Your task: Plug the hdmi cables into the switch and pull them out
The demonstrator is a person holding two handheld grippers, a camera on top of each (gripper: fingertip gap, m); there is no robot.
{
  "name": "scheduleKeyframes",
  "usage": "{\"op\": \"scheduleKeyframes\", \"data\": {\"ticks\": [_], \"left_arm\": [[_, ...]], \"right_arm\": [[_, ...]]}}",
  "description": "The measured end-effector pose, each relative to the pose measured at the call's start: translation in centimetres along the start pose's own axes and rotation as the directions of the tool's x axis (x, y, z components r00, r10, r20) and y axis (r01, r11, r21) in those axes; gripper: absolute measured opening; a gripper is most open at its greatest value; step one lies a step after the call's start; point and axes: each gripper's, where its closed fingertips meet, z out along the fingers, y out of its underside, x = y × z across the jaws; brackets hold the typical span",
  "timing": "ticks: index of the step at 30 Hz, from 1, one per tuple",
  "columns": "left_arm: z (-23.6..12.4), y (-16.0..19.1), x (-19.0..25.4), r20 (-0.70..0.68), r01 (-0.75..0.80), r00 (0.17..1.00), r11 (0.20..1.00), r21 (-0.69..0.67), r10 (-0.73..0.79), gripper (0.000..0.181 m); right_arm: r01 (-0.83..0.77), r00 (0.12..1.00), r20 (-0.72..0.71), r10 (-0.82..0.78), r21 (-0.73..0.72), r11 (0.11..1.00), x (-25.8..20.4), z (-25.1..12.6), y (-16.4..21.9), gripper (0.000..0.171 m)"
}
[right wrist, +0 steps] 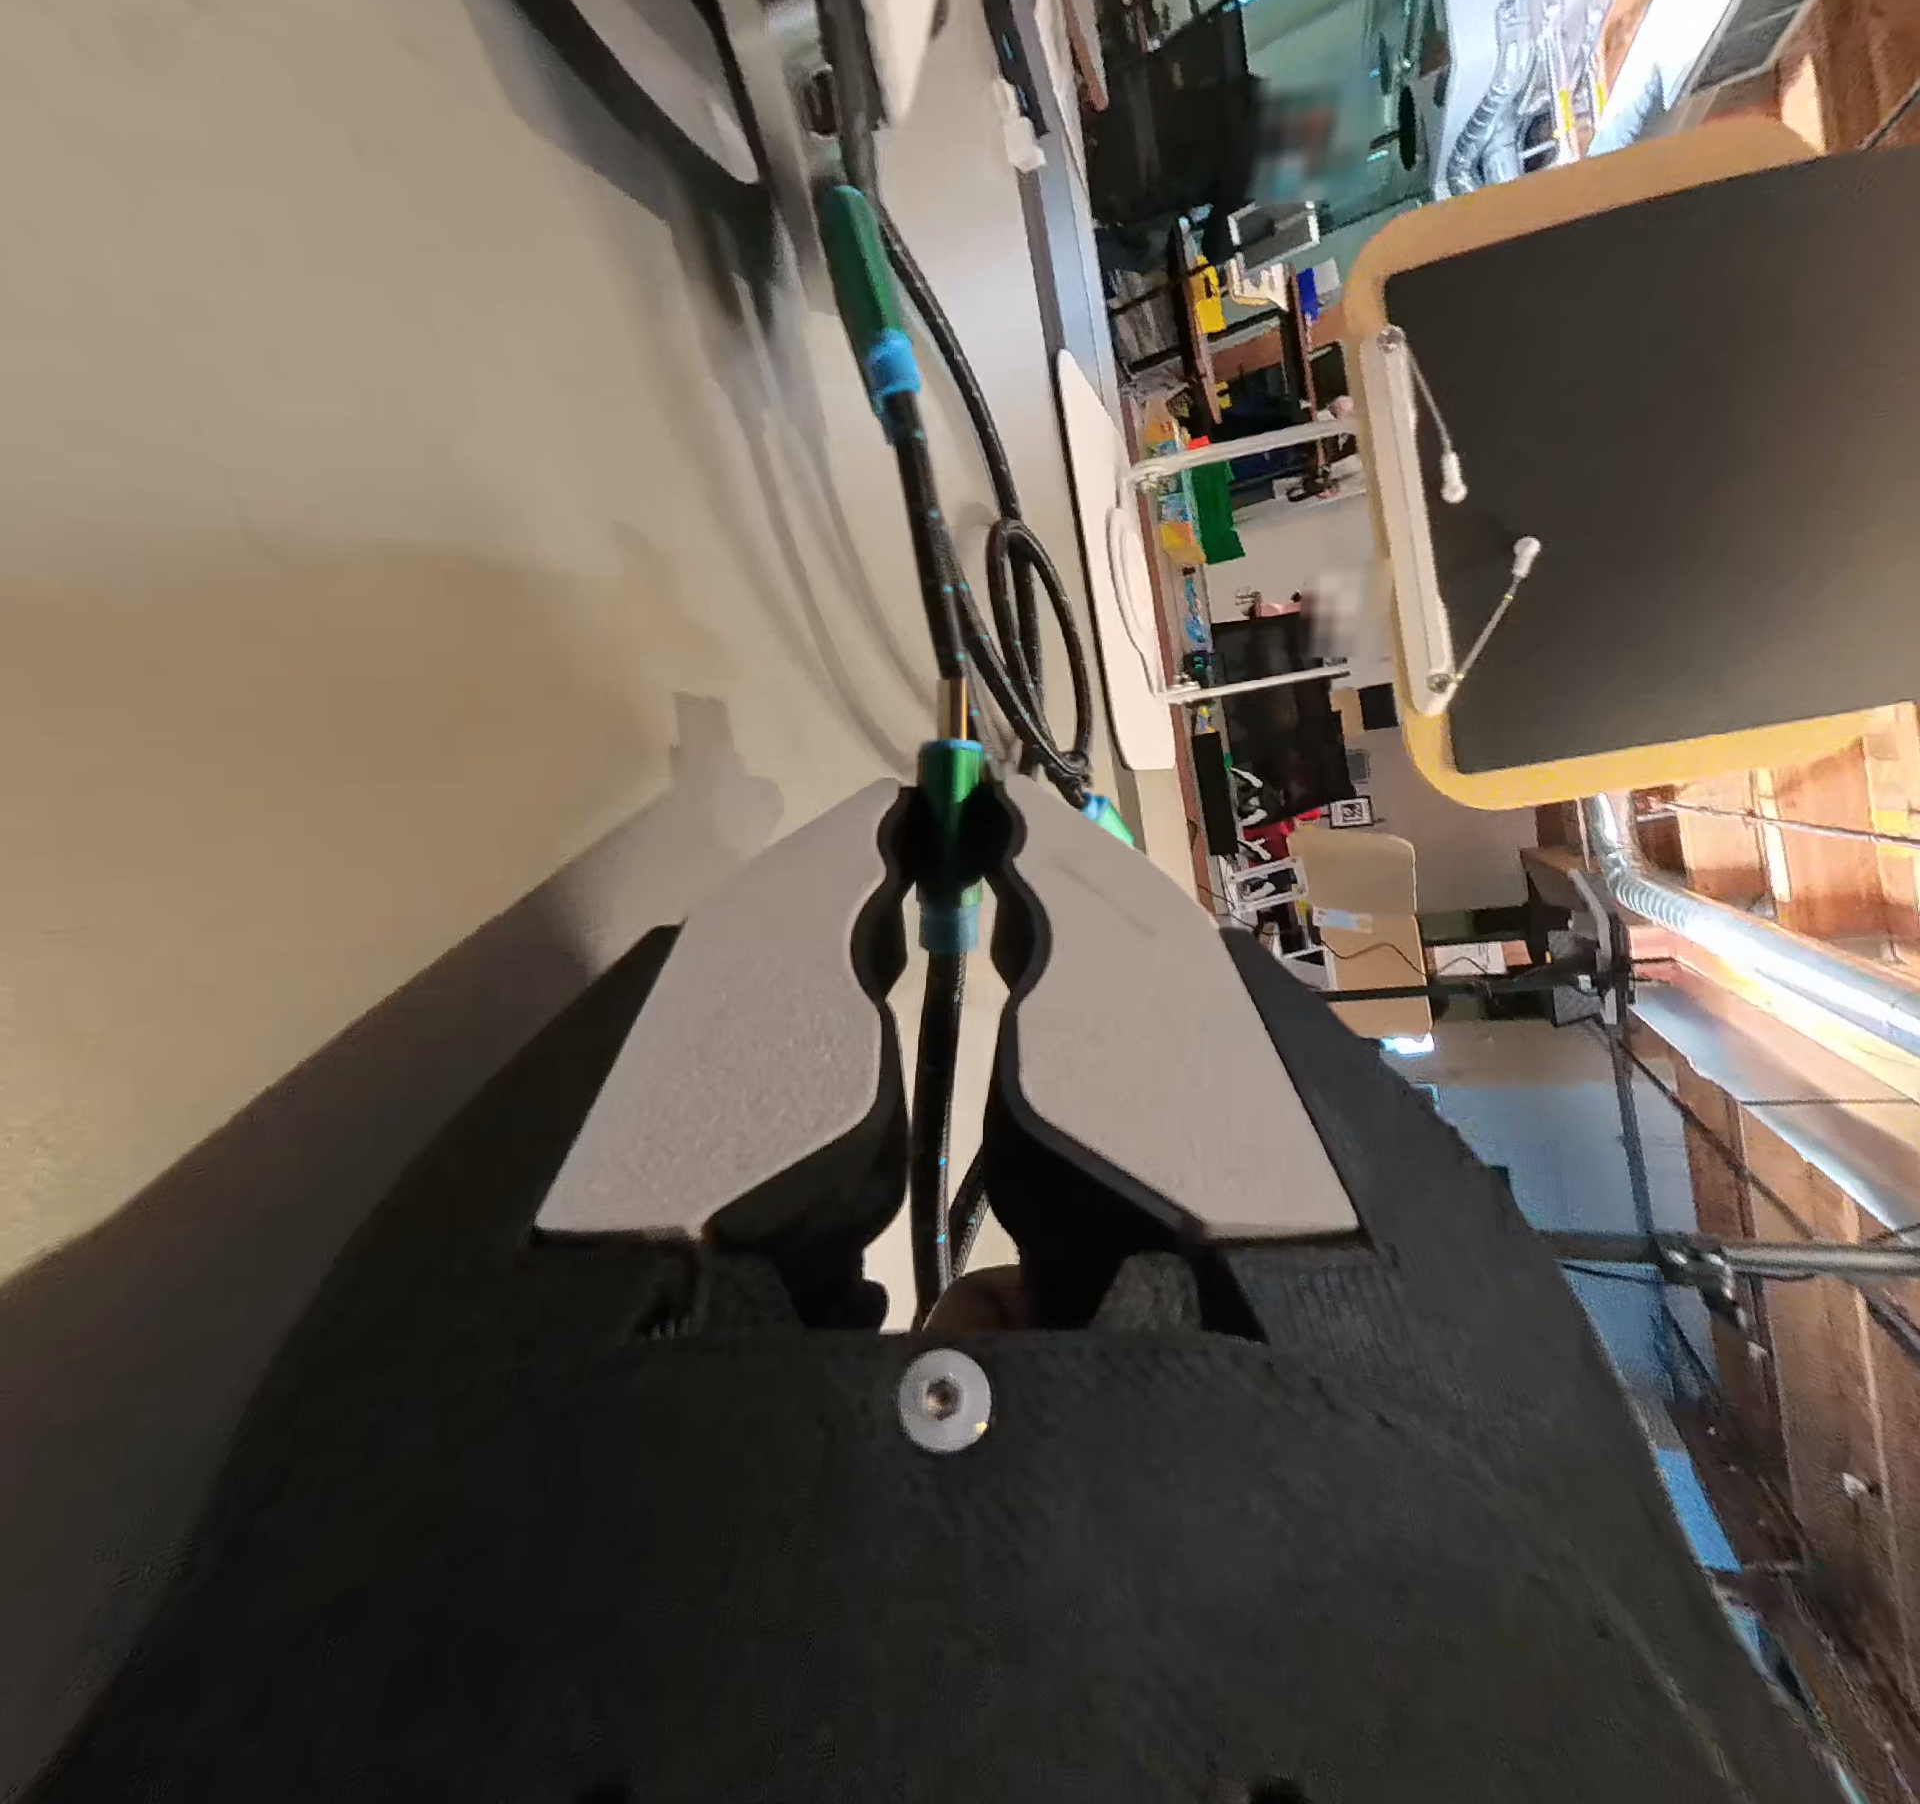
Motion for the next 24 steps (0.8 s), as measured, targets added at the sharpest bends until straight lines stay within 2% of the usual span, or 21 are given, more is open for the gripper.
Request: {"op": "scheduleKeyframes", "data": {"ticks": [6, 9, 12, 14, 17, 21, 24], "left_arm": [[-0.1, 0.2, -0.1, -0.002, 0.005, 1.0, 1.0, -0.002, -0.005, 0.023], [-0.1, 0.2, -0.1, 0.0, 0.002, 1.0, 1.0, -0.006, -0.002, 0.023], [-0.2, 0.3, -0.1, -0.003, 0.002, 1.0, 1.0, -0.015, -0.002, 0.023], [-0.3, 0.4, -0.1, -0.005, 0.001, 1.0, 1.0, -0.026, -0.002, 0.023], [-0.6, 0.4, 0.0, -0.012, 0.007, 1.0, 0.999, -0.034, -0.007, 0.023], [-0.9, 0.4, 0.1, -0.021, 0.016, 1.0, 0.999, -0.037, -0.017, 0.023], [-0.9, 0.4, 0.1, -0.02, 0.012, 1.0, 0.999, -0.036, -0.013, 0.023]], "right_arm": [[-0.028, 0.986, -0.163, 0.024, -0.023, 0.999, 4.0, -3.1, -0.2, 0.012], [-0.052, 0.954, -0.297, 0.036, -0.049, 0.997, 8.2, -6.9, -0.3, 0.012], [-0.007, 0.911, -0.409, -0.046, -0.128, 0.992, 12.6, -11.5, 0.2, 0.012], [-0.046, 0.902, -0.428, -0.053, -0.217, 0.975, 14.9, -14.1, 2.3, 0.012], [-0.204, 0.906, -0.419, 0.066, -0.295, 0.933, 16.0, -16.8, 7.4, 0.012], [-0.445, 0.872, -0.392, 0.293, -0.386, 0.808, 14.3, -17.8, 15.0, 0.013], [-0.522, 0.842, -0.394, 0.368, -0.423, 0.741, 13.2, -17.9, 17.9, 0.018]]}}
